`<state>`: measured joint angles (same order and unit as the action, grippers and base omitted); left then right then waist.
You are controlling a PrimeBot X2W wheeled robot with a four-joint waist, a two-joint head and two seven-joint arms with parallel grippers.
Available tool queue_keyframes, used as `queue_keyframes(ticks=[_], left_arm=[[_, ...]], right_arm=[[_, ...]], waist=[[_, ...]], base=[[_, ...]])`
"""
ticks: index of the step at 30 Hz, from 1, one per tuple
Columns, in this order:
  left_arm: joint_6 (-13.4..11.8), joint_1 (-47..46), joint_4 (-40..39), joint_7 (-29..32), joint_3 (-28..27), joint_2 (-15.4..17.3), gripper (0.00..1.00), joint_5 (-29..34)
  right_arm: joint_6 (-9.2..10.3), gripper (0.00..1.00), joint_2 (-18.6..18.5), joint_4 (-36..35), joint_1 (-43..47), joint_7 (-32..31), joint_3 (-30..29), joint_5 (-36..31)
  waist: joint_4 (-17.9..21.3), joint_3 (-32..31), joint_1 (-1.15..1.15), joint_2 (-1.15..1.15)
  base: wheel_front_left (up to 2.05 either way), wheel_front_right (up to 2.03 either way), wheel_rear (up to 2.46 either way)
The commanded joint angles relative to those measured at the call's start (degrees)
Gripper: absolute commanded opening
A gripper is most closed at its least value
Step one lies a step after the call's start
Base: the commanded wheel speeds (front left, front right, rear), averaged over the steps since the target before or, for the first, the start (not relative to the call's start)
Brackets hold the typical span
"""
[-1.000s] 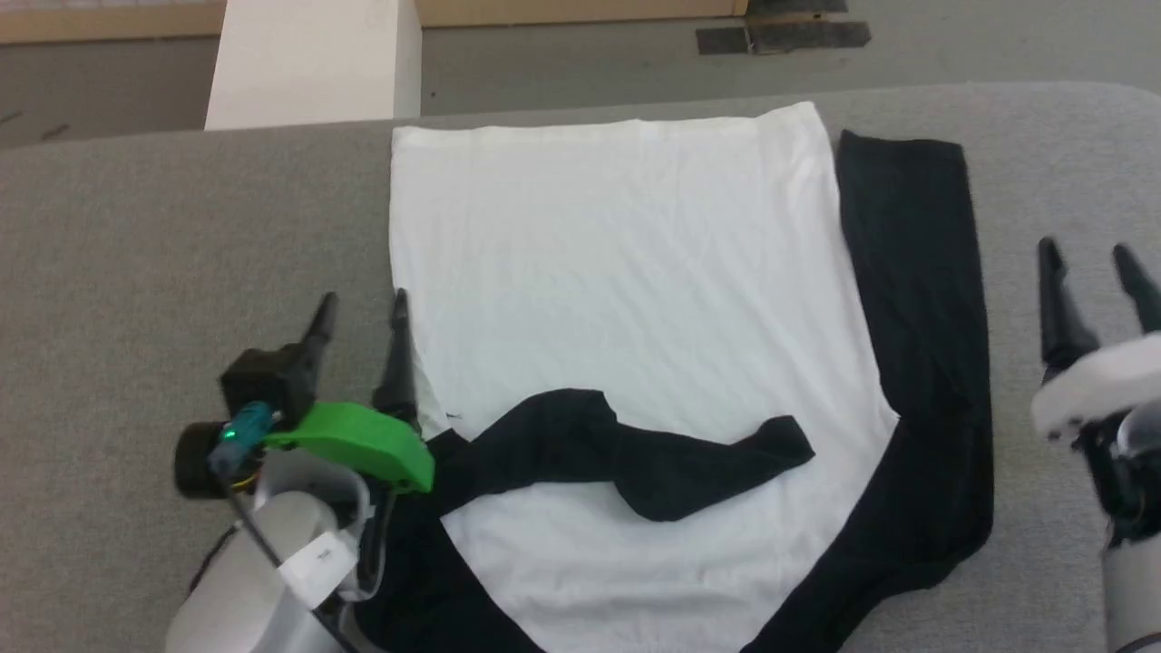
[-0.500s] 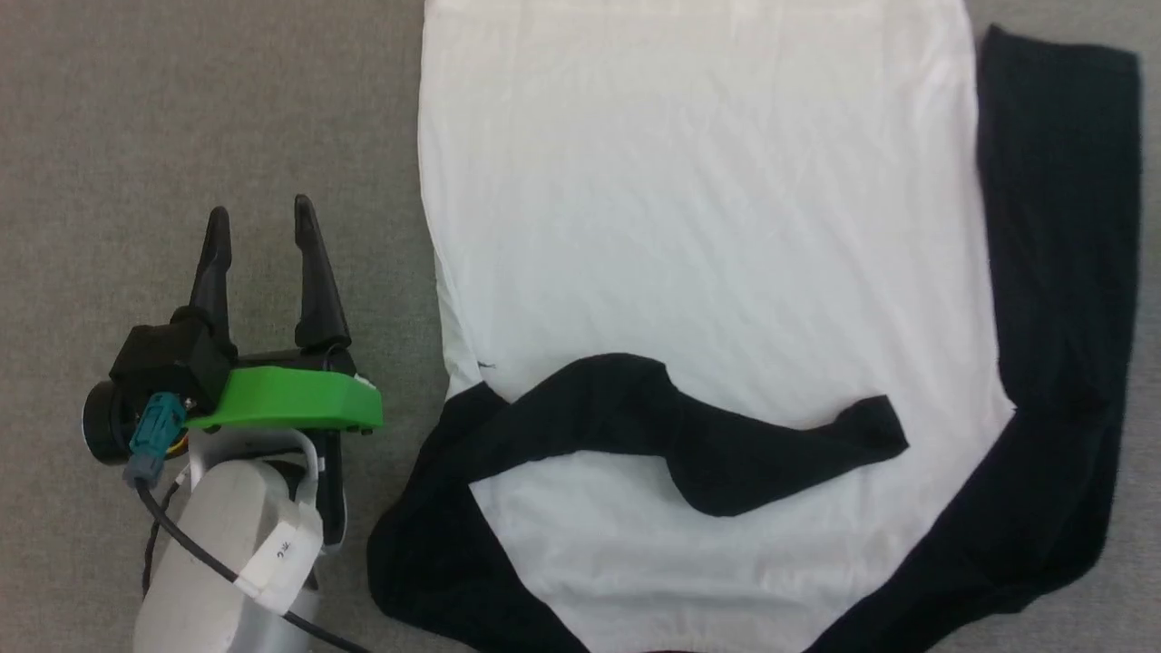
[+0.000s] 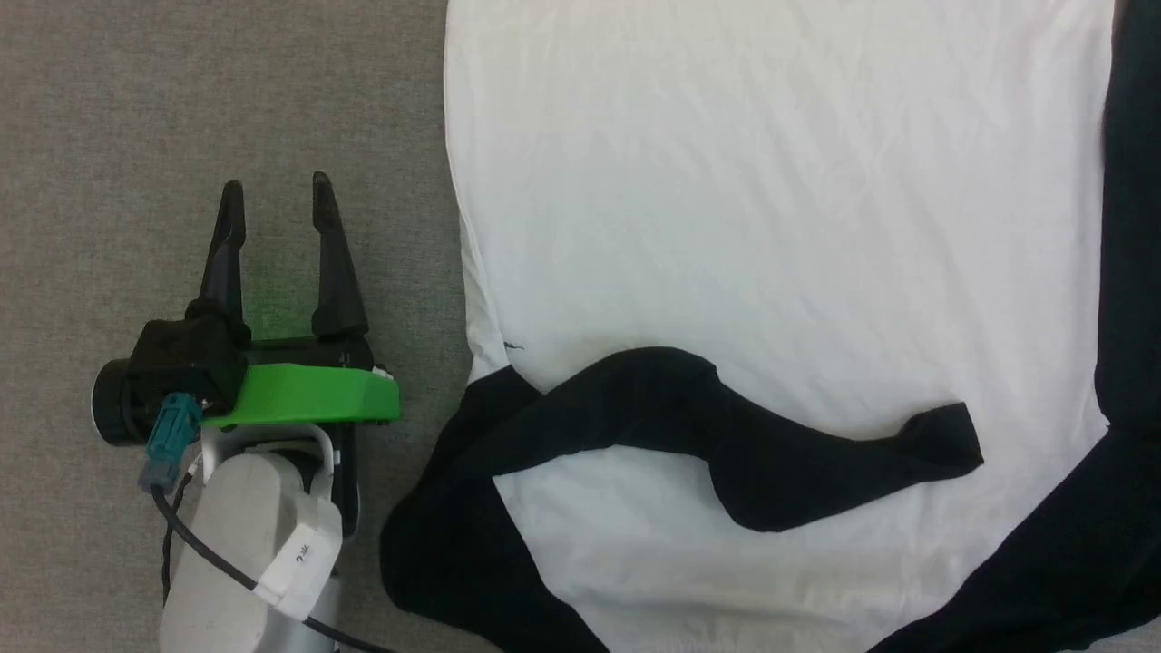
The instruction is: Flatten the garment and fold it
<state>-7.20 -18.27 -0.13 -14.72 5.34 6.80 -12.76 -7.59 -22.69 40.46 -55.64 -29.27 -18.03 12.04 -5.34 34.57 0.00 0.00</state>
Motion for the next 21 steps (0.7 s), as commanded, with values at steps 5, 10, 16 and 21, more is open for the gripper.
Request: queue_keyframes(ticks=[5,10,16,21], left_arm=[[1.8,1.62,1.87,-0.28,-1.67,-1.21,1.0,1.34],[3.19,5.3,3.32,-0.28,-3.26,-1.68,1.0,1.79],[3.92,10.05,2.85,-0.28,-5.3,-1.97,1.0,2.37],[4.39,12.51,3.27,-0.28,-6.3,-2.09,1.0,2.54]], right_arm=[[0.1,0.0,-0.73,0.29,6.16,2.53,-1.41,-1.27],[0.1,0.0,-2.17,-2.39,12.36,6.63,-4.81,-1.47],[0.1,0.0,-4.32,-8.36,21.86,7.7,-9.08,-1.29],[0.1,0.0,-2.77,-15.62,28.72,6.71,-12.93,-0.5]], waist=[[2.03,-6.3,0.0,0.0],[4.59,-13.01,0.0,0.0],[7.89,-19.16,0.0,0.0],[10.24,-22.23,0.0,0.0]], base=[[0.0,0.0,0.0],[0.0,0.0,0.0],[0.0,0.0,0.0],[0.0,0.0,0.0]])
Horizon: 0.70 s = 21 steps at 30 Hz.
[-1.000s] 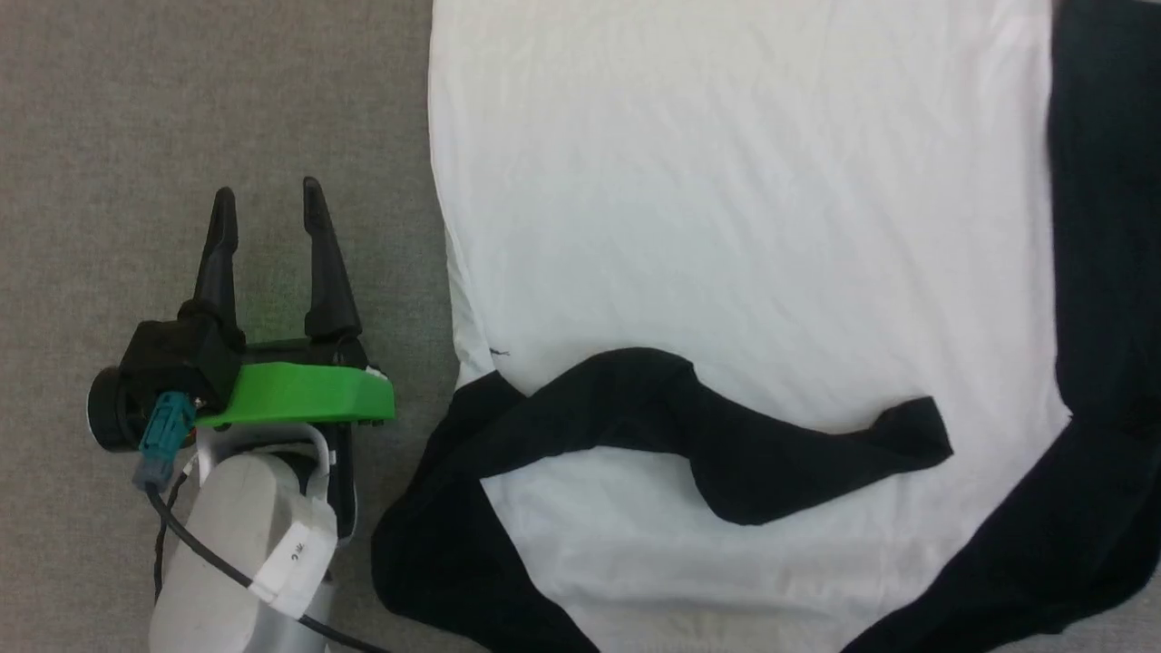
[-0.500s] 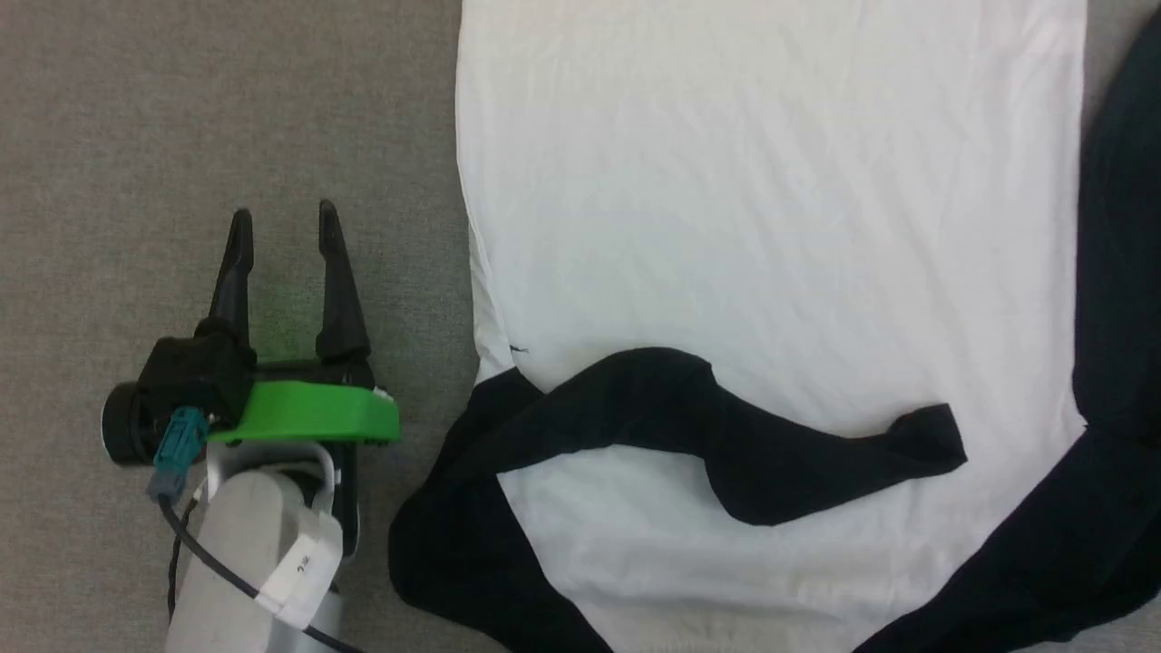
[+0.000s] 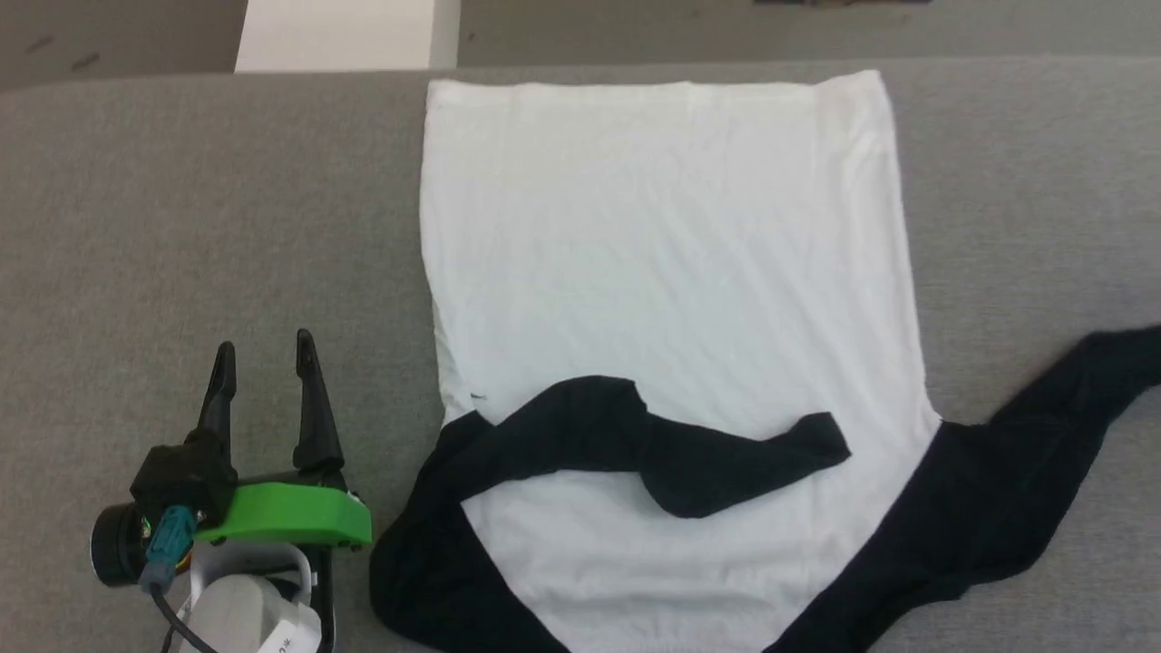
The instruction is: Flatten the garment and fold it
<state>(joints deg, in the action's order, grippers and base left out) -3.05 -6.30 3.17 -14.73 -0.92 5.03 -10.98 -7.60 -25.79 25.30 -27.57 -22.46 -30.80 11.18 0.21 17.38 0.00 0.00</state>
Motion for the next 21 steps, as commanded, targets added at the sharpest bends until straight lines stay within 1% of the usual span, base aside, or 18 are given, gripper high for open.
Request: queue_keyframes(ticks=[1,4,6,9,11,13,17,21], left_arm=[[0.36,0.86,0.09,-0.27,-0.1,-0.38,1.0,0.76],[0.67,1.46,0.54,-0.27,-0.13,-0.55,1.0,0.72],[0.78,1.78,0.79,-0.27,0.02,-0.7,1.0,0.78],[1.06,2.36,1.13,-0.27,0.3,-0.85,1.0,0.83],[1.2,2.7,1.38,-0.27,0.44,-0.91,1.0,0.9],[1.43,2.84,1.66,-0.27,0.48,-0.93,1.0,0.91],[1.73,2.91,2.06,-0.27,0.8,-1.02,1.0,1.01],[2.01,2.25,2.55,-0.27,1.24,-1.11,1.0,1.05]], right_arm=[[0.11,0.0,0.82,-2.31,2.04,-0.36,-0.88,0.47],[0.11,0.0,2.44,-8.13,5.45,-1.5,-2.55,0.4],[0.11,0.0,3.85,-13.39,7.71,-2.93,-3.45,0.06],[0.11,0.0,6.57,-24.07,11.53,-6.29,-3.68,0.3],[0.11,0.0,8.2,-31.76,14.19,-8.94,-2.52,0.95],[0.11,0.0,9.89,-39.15,16.32,-11.16,-0.54,2.52],[0.11,0.0,11.11,-51.7,19.58,-14.4,5.93,4.8],[0.11,0.0,11.58,-60.56,20.32,-16.19,15.95,5.19]], waist=[[5.06,-5.6,0.0,0.0],[5.75,-6.8,0.0,0.0],[5.9,-7.53,0.0,0.0],[5.88,-8.34,0.0,0.0],[5.75,-8.62,0.0,0.0],[5.6,-8.78,0.0,0.0],[5.29,-8.87,0.0,0.0],[4.83,-8.55,0.0,0.0]], base=[[0.0,0.0,0.0],[0.0,0.0,0.0],[0.0,0.0,0.0],[0.0,0.0,0.0],[0.0,0.0,0.0],[0.0,0.0,0.0],[0.0,0.0,0.0],[0.0,0.0,0.0]])
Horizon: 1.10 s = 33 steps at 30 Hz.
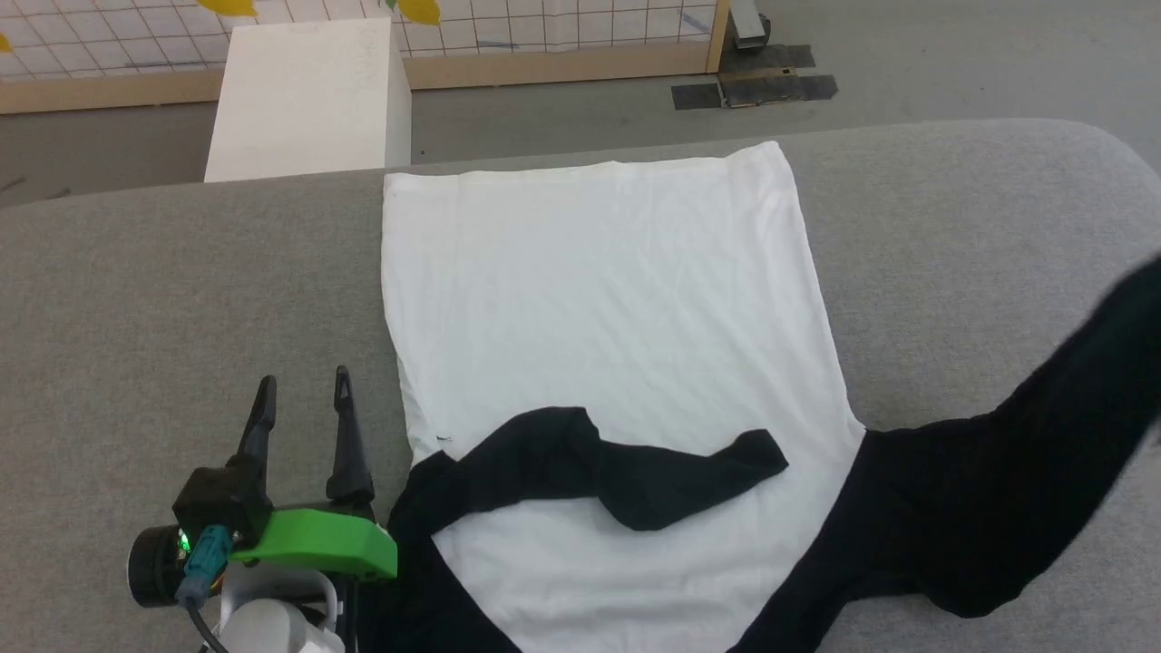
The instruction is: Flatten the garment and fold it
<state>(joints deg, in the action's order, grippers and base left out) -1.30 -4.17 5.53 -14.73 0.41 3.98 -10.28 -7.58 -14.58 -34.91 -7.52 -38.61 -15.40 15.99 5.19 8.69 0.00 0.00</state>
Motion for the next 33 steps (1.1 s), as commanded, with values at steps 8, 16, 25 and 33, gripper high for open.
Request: queue_keyframes(ticks=[8,16,25,33], left_arm=[[0.85,-1.2,1.13,-0.27,0.89,-0.17,1.0,0.61],[1.34,-2.04,2.25,-0.27,1.7,-0.4,1.0,0.26],[1.35,-3.29,2.58,-0.27,2.96,-0.73,1.0,-0.12],[0.93,-4.04,2.62,-0.27,3.4,-0.91,1.0,-0.33]], right_arm=[[0.09,0.0,-0.05,-0.71,-5.86,1.21,25.62,0.11],[0.09,0.0,3.13,12.45,-11.64,5.4,47.47,1.59],[0.09,0.0,5.03,32.58,-14.47,9.67,62.25,4.74],[0.09,0.41,5.65,44.74,-16.55,15.01,68.63,8.23]], waist=[[-1.55,0.8,0.0,0.0],[-4.23,1.46,0.0,0.0],[-7.11,3.9,0.0,0.0],[-7.54,5.58,0.0,0.0]], base=[[0.0,0.0,0.0],[0.0,0.0,0.0],[0.0,0.0,0.0],[0.0,0.0,0.0]])
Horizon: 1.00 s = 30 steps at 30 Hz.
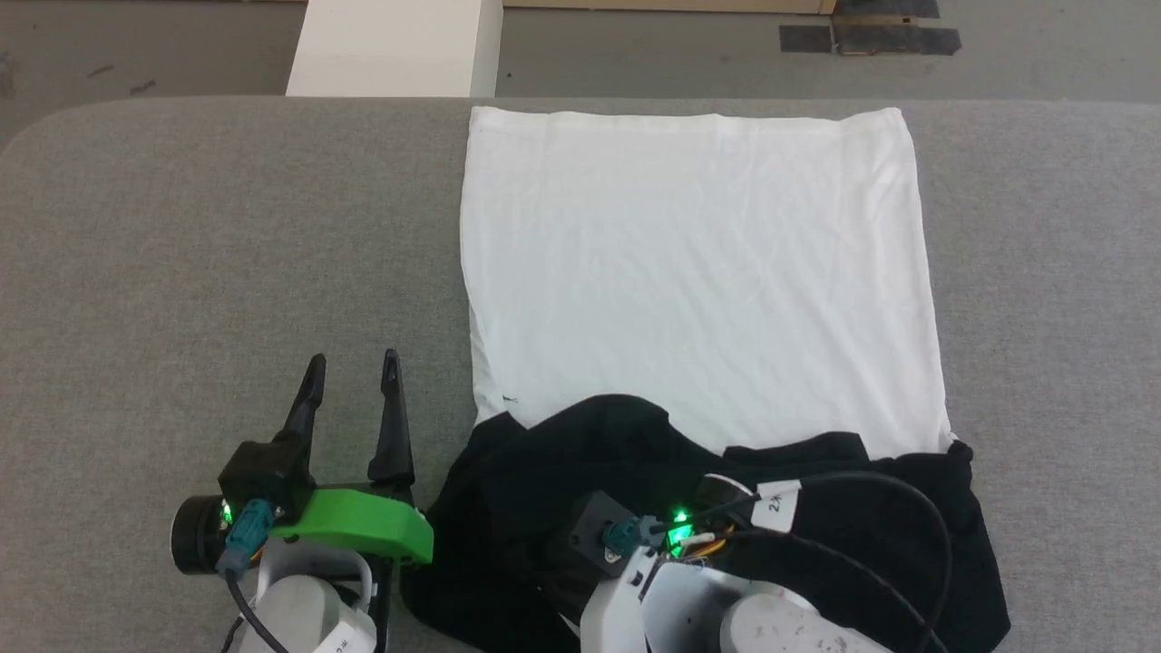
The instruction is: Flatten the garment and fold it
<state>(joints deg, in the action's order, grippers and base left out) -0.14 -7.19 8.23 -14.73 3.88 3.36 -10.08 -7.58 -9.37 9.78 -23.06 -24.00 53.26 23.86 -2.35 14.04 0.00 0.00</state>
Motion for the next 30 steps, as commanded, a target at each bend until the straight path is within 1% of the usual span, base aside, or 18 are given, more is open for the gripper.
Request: queue_keyframes(ticks=[1,4,6,10,14,16,19,22,23,26,30], left_arm=[[-0.25,-1.05,-0.08,-0.27,-0.09,-0.29,1.0,-0.49],[-0.21,-1.14,-0.01,-0.27,-0.23,-0.29,1.0,-0.21],[-0.24,-1.24,0.08,-0.27,-0.31,-0.02,1.0,0.25],[0.56,-2.35,0.64,-0.15,-0.06,1.08,1.0,0.57],[2.54,-6.48,0.43,2.09,0.39,3.43,1.0,0.59],[3.89,-10.05,0.32,4.1,0.92,4.79,1.0,0.35],[5.8,-17.15,1.61,8.99,2.11,7.2,1.0,-0.66],[6.69,-24.42,3.95,14.3,2.95,9.44,1.0,-1.93],[7.06,-29.25,5.99,18.56,3.78,11.28,1.0,-2.53],[7.35,-36.16,9.39,25.81,4.24,13.5,1.0,-4.71],[7.46,-43.05,12.47,34.87,4.23,16.06,1.0,-6.89]], right_arm=[[0.09,1.0,0.64,0.61,-1.24,1.19,0.22,1.09],[0.09,1.0,1.42,0.33,-1.71,4.18,-1.43,2.85],[0.09,1.0,1.79,-1.36,-1.63,6.88,-4.07,3.52],[0.09,1.0,2.23,-6.16,0.37,12.72,-13.29,2.75],[0.09,1.0,2.53,-11.01,3.84,16.73,-24.68,-1.3],[0.09,1.0,3.0,-13.55,5.84,18.42,-30.2,-3.3],[0.09,1.0,3.53,-16.32,8.53,20.98,-38.05,-7.15],[0.09,1.0,4.21,-17.04,10.54,22.71,-43.89,-10.05],[0.09,1.0,4.86,-17.04,11.24,23.71,-46.8,-10.84],[0.09,1.0,5.64,-16.7,11.4,24.65,-48.96,-10.54],[0.09,1.0,6.12,-15.83,10.71,25.81,-49.2,-9.57]], waist=[[0.16,0.31,0.0,0.0],[0.91,0.04,0.0,0.0],[1.59,-0.29,0.0,0.0],[3.31,-0.65,0.0,0.0],[5.2,0.31,0.0,0.0],[5.91,1.56,0.0,0.0],[7.06,4.23,0.0,0.0],[8.55,7.19,0.0,0.0],[9.78,9.4,0.0,0.0],[12.07,12.83,0.0,0.0],[15.0,16.41,0.0,0.0]], base=[[0.0,0.0,0.0],[0.0,0.0,0.0],[0.0,0.0,0.0],[0.0,0.0,0.0],[0.0,0.0,0.0],[0.0,0.0,0.0],[0.0,0.0,0.0],[0.0,0.0,0.0],[0.0,0.0,0.0],[0.0,0.0,0.0],[0.0,0.0,0.0]])
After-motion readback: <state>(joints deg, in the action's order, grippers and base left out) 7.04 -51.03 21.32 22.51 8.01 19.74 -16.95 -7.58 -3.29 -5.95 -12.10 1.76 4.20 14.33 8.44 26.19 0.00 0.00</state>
